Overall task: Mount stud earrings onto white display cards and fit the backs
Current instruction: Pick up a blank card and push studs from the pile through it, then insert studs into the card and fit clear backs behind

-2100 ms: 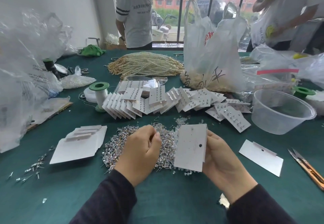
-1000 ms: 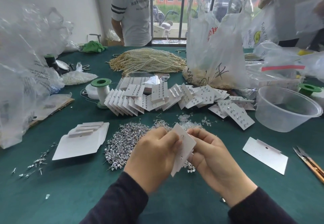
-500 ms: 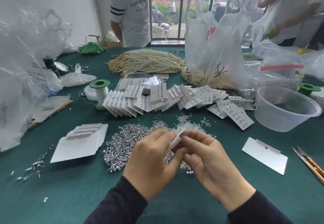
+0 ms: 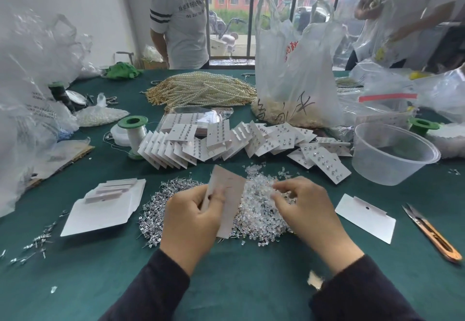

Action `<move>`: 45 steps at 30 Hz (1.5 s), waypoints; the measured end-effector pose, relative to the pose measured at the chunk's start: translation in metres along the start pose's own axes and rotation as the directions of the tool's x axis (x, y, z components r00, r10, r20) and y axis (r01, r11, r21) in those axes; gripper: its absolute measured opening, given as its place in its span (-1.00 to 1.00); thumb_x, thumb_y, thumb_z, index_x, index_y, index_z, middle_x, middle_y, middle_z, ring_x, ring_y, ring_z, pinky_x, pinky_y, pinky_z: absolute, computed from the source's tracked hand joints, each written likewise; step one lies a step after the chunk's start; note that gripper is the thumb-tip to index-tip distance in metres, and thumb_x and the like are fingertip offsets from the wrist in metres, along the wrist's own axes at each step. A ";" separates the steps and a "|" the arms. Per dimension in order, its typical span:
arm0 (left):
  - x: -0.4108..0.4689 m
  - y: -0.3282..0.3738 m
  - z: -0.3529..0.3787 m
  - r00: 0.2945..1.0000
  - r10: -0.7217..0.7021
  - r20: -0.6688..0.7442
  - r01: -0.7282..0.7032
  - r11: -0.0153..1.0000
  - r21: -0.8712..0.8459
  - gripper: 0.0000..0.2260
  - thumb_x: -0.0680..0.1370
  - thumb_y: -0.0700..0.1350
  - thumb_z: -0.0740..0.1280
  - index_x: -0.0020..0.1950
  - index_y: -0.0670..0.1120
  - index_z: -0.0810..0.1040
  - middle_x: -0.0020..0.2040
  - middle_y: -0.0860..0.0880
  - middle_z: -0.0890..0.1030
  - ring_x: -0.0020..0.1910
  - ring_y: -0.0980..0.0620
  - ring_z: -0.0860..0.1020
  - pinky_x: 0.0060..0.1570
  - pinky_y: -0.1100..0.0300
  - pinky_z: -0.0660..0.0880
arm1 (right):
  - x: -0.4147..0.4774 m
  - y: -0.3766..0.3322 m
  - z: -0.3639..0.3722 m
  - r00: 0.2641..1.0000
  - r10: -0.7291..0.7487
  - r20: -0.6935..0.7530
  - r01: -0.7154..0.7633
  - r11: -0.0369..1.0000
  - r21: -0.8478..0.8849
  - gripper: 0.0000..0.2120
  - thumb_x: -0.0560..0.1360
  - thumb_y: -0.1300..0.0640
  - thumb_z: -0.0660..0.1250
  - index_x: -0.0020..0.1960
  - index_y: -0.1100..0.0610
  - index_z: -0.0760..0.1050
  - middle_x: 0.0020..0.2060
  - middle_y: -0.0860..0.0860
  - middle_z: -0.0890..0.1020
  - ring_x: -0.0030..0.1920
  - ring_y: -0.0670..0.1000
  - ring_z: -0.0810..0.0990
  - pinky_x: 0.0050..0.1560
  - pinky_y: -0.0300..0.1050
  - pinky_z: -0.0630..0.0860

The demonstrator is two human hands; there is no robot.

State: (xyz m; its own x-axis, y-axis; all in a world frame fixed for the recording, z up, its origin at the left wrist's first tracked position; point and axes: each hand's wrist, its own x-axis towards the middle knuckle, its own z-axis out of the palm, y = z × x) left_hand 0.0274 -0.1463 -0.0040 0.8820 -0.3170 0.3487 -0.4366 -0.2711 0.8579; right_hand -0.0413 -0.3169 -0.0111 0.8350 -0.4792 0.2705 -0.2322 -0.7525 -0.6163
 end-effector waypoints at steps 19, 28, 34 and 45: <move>-0.004 -0.007 0.008 0.763 -0.479 0.434 0.647 0.548 -0.530 -0.82 0.51 -0.23 0.27 -0.29 -0.22 0.53 -0.41 -0.16 0.62 -0.48 -0.04 0.58 -0.52 0.22 0.52 | 0.000 0.012 0.012 0.985 0.014 -0.173 0.015 0.986 0.168 -0.84 0.41 0.29 0.39 -0.17 0.03 0.63 -0.32 -0.21 0.61 -0.27 -0.28 0.55 -0.24 -0.55 0.35; -0.014 -0.016 0.020 0.889 -0.395 0.231 0.458 0.767 -0.450 -0.75 0.51 -0.22 0.28 -0.31 -0.34 0.53 -0.34 -0.24 0.56 -0.40 -0.09 0.53 -0.33 0.10 0.45 | -0.013 -0.008 0.012 0.990 -0.058 -0.131 0.114 0.872 0.476 -0.79 0.39 0.30 0.42 -0.23 -0.02 0.57 -0.33 -0.13 0.63 -0.33 -0.15 0.56 -0.27 -0.35 0.45; -0.013 -0.020 0.022 0.958 -0.283 0.042 0.279 0.890 -0.360 -0.63 0.47 -0.13 0.35 -0.32 -0.44 0.44 -0.40 -0.24 0.50 -0.39 -0.08 0.46 -0.34 0.03 0.38 | -0.024 -0.018 0.030 0.922 -0.326 -0.208 0.380 0.863 0.332 -0.85 0.33 0.36 0.45 -0.24 0.13 0.58 -0.28 -0.10 0.59 -0.23 -0.15 0.56 -0.19 -0.37 0.48; -0.017 -0.020 0.026 0.994 -0.111 -0.013 0.110 0.991 -0.072 -0.53 0.26 0.17 0.25 -0.46 -0.28 0.46 -0.54 -0.04 0.36 -0.50 0.04 0.32 -0.45 0.18 0.28 | -0.024 -0.020 0.040 0.928 -0.310 -0.205 0.368 0.839 0.400 -0.89 0.36 0.34 0.40 -0.20 0.15 0.57 -0.27 -0.08 0.57 -0.23 -0.17 0.54 -0.19 -0.38 0.47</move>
State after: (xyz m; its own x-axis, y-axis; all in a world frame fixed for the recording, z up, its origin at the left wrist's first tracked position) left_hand 0.0165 -0.1592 -0.0373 0.9272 -0.2731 0.2564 -0.3233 -0.2376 0.9160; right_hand -0.0368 -0.2724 -0.0353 0.7451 -0.3043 0.5935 0.3120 -0.6275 -0.7134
